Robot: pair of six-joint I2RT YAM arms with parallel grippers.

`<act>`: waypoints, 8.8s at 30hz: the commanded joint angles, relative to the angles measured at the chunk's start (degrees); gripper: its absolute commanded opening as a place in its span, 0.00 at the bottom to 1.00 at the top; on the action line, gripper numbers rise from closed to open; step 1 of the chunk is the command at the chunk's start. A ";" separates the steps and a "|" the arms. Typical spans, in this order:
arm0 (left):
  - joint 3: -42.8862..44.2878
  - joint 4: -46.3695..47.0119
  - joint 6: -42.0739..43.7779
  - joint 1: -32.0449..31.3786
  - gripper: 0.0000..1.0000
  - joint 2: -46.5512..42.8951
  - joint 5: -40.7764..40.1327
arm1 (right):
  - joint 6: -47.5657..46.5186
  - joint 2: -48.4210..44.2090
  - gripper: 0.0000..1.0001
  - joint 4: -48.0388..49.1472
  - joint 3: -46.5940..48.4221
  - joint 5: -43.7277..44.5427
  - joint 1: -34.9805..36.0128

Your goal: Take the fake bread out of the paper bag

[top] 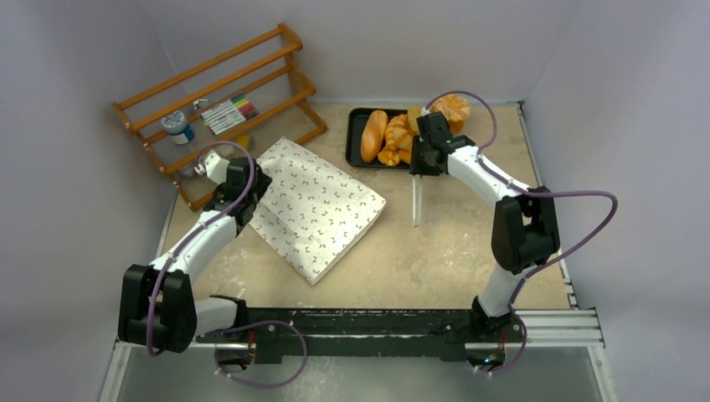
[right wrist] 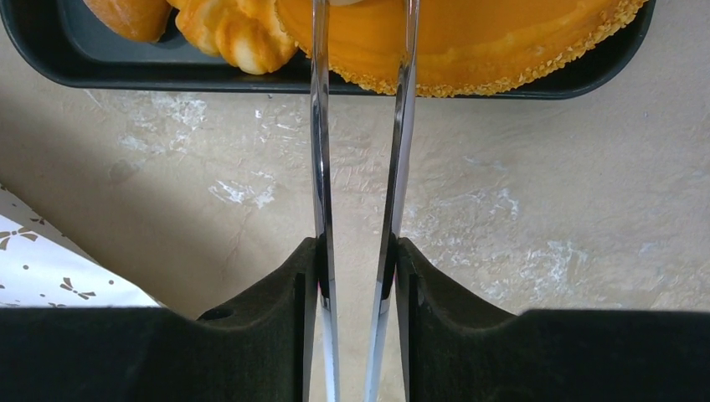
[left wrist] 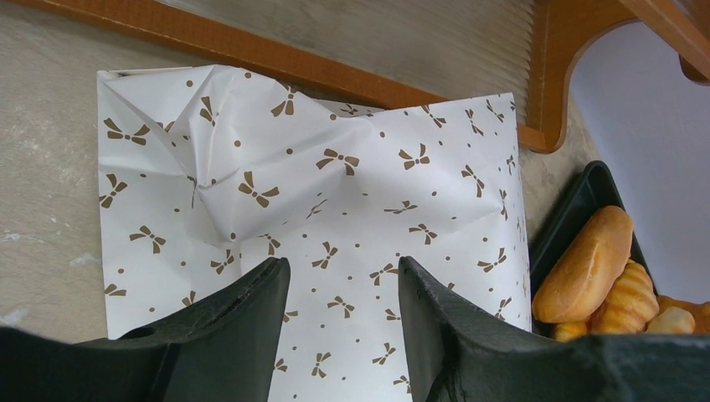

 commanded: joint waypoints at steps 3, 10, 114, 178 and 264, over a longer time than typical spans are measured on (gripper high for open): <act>1.24 2.61 0.42 0.31 0.51 0.04 0.13 | -0.10 -0.14 0.38 1.86 2.26 -1.08 -0.32; 1.20 2.90 0.33 0.31 0.50 0.53 0.42 | 0.43 -0.33 0.42 2.26 0.91 -1.39 -0.41; 3.49 2.75 1.13 0.31 0.50 1.70 0.86 | 3.99 -10.49 0.51 9.68 -13.16 -1.95 -0.42; 10.25 -28.06 12.39 -58.28 0.51 2.66 -25.27 | 24.31 -19.17 0.45 5.90 -32.33 -2.58 19.43; 49.36 -46.22 21.84 -46.17 0.00 2.46 -52.33 | 21.24 -15.96 0.55 13.83 -37.44 -4.57 10.92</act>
